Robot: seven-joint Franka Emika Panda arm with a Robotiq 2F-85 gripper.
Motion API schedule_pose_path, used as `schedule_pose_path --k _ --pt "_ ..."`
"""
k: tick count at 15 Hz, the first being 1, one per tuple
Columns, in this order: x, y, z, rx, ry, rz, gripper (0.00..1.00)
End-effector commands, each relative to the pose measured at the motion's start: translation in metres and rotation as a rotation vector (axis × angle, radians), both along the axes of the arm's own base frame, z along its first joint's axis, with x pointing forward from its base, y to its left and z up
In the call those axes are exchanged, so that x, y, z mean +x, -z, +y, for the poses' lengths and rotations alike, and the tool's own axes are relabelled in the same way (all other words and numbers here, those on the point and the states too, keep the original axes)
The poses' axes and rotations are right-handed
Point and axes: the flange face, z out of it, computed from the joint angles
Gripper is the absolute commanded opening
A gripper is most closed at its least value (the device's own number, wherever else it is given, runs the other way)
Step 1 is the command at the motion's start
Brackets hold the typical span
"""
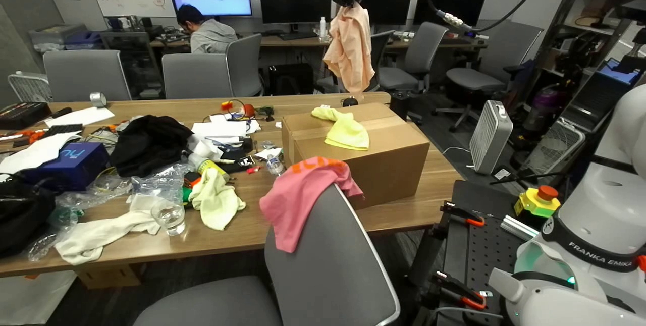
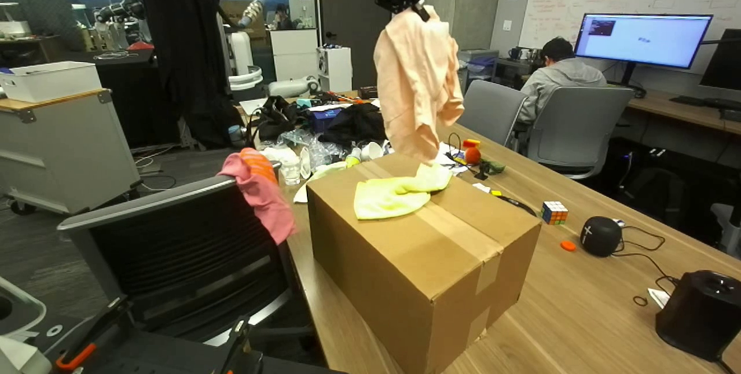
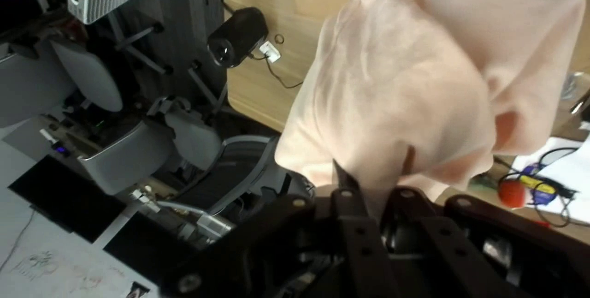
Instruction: Remove the yellow towel, peach t-shirt and then the pink t-shirt from the backrest of the chair and put them on top of the brown box
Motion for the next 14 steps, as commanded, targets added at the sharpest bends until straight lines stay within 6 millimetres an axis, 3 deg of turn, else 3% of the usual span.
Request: schedule_pose_path --k 1,4,5,6,10,14 --pt "-0.006 0.008 -0.034 -0.123 0.083 -0.109 0.03" --pt "-0.015 0.016 -0.056 -0.192 0.216 -0.173 0.03" --pt "-0.018 0.020 -0.054 -0.185 0.220 -0.164 0.36" --pt "-0.019 0.022 -0.052 -0.187 0.220 -0.172 0.37" --pt "-0.022 0.029 -0.017 -0.186 0.141 -0.107 0.66" --pt "-0.030 0.047 0.044 -0.075 0.015 -0.026 0.95"
